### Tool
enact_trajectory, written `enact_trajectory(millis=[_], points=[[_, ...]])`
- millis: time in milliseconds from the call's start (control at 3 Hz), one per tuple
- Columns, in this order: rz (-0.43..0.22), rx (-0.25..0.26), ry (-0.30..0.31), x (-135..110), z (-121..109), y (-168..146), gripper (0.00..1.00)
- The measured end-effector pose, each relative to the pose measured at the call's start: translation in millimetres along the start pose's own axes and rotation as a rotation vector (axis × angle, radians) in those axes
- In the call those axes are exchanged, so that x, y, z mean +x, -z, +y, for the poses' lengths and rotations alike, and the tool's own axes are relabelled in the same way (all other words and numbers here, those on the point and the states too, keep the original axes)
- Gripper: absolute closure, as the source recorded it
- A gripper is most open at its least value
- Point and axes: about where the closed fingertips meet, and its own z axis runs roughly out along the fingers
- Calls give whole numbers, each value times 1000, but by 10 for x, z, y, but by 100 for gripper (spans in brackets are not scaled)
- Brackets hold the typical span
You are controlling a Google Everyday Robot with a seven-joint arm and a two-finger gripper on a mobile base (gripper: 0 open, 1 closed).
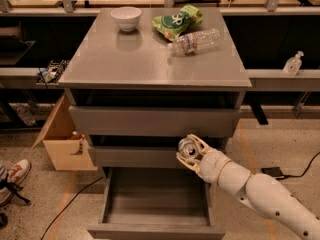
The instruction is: Pick 7up can from bottom drawer and place on counter
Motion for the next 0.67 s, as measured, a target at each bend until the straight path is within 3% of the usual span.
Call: enact_trajectory(millis=[333, 667], points=[[-1, 0, 1, -4, 0, -4, 100], [-42, 4, 108, -400, -285, -70, 100]])
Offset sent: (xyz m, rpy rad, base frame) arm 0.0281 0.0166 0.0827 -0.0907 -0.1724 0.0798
